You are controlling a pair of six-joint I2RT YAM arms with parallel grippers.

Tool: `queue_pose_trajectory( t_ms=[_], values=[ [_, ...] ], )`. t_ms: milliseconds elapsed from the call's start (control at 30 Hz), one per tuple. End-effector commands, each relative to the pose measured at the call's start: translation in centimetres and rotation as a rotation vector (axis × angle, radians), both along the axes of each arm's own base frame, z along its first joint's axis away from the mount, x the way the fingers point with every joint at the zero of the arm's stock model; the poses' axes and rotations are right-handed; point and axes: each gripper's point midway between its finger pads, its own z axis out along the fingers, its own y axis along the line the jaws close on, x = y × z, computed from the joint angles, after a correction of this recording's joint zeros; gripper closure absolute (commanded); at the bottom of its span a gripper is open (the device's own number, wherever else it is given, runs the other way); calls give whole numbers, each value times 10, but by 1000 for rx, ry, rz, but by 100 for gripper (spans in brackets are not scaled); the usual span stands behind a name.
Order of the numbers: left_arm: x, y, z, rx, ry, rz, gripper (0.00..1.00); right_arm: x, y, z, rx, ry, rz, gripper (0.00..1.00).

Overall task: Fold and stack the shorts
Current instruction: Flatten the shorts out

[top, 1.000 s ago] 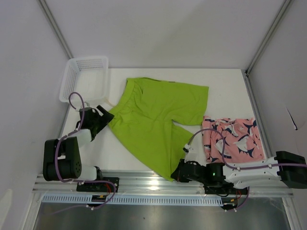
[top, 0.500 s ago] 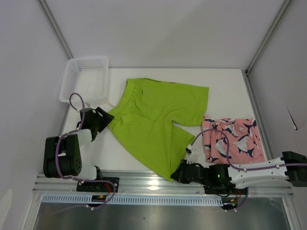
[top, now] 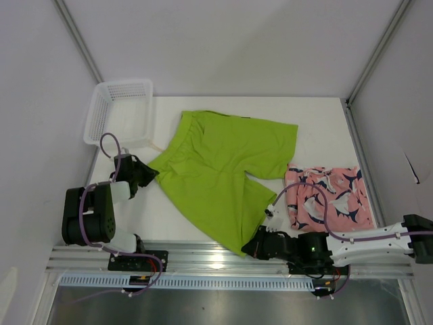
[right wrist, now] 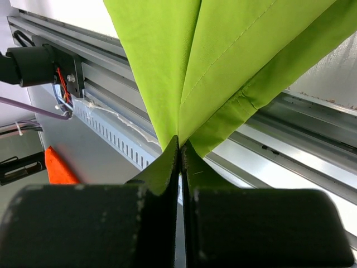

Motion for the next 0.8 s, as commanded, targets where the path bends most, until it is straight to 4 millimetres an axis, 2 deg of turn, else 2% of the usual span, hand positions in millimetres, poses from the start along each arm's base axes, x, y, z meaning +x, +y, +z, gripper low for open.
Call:
queue_pose_trajectory(
  t_ms=[0,33,67,167,267,333,367,400,433,467,500,533,567,600,667,733,767],
  values=[
    [5,0,5,-3,-15,-12,87,7,-8,0,-9,-17,-45,100],
    [5,0,6,-3,-17,-14,91,6,-10,-2,-17,-10,-48,100],
    [5,0,7,3,-21,-17,99,5,-12,-5,-26,-4,-47,100],
    [7,2,11,15,-36,-19,100,2,-17,-13,-63,11,-40,100],
    [3,4,12,24,-39,-6,100,-2,-20,-20,-82,22,-17,93],
    [2,5,12,30,-38,1,100,-7,-15,-18,-73,19,17,100],
    [2,5,12,31,-38,3,100,-10,-11,-16,-65,12,43,100],
    [3,5,14,31,-42,1,100,-15,1,-4,-35,-13,101,100],
    [4,6,14,33,-44,4,100,-19,4,-6,-65,-25,130,100],
    [4,6,14,34,-44,4,100,-23,8,-4,-81,-36,160,96],
    [3,6,13,34,-39,4,100,-24,2,-8,-147,-43,166,69],
    [3,7,13,35,-39,7,100,-19,11,9,-145,-71,147,59],
    [3,7,13,38,-37,7,100,-16,8,8,-183,-84,140,52],
    [3,7,14,39,-40,9,100,-9,-4,6,-247,-104,118,50],
    [2,9,15,50,-38,14,100,17,-10,25,-226,-130,30,49],
    [1,12,16,62,-38,24,100,28,-18,28,-211,-127,40,48],
    [1,13,17,67,-42,27,100,49,-25,39,-167,-126,-33,48]
  ],
)
